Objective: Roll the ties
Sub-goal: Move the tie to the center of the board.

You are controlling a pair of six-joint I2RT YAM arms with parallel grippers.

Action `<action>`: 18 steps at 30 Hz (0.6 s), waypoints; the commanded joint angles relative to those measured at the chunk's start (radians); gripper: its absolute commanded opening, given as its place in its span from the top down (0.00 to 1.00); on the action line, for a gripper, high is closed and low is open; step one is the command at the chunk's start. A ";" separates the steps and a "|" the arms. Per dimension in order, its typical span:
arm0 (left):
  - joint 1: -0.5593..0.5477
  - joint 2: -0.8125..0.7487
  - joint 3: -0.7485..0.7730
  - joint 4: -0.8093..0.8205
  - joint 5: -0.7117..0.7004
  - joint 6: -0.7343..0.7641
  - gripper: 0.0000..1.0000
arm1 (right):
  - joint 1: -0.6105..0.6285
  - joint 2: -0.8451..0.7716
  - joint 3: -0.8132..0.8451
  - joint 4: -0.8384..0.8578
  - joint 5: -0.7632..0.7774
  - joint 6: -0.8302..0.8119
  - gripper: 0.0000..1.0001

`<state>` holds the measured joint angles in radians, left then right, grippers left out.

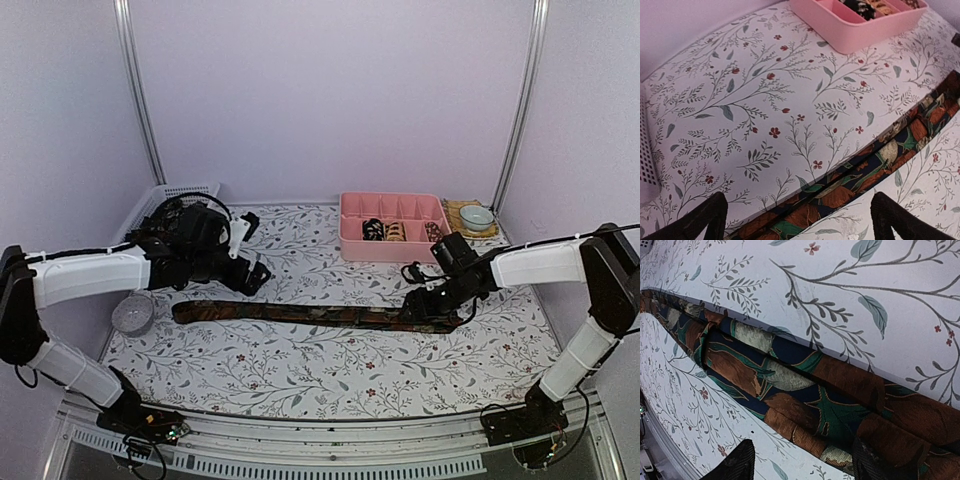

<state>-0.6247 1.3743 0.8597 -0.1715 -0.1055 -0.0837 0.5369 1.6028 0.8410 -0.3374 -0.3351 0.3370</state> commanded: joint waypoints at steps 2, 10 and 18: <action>0.013 0.127 0.127 -0.219 0.247 0.221 0.00 | 0.003 0.090 0.047 -0.089 0.065 -0.048 0.34; 0.019 0.308 0.311 -0.414 0.362 0.474 0.00 | -0.124 0.031 0.081 -0.260 0.230 -0.081 0.34; 0.055 0.460 0.422 -0.451 0.479 0.532 0.06 | -0.201 -0.033 0.241 -0.366 0.286 -0.119 0.31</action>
<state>-0.5919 1.7607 1.2327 -0.5652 0.2829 0.3794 0.3363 1.6466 0.9840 -0.6262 -0.0948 0.2520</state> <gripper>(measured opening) 0.952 0.687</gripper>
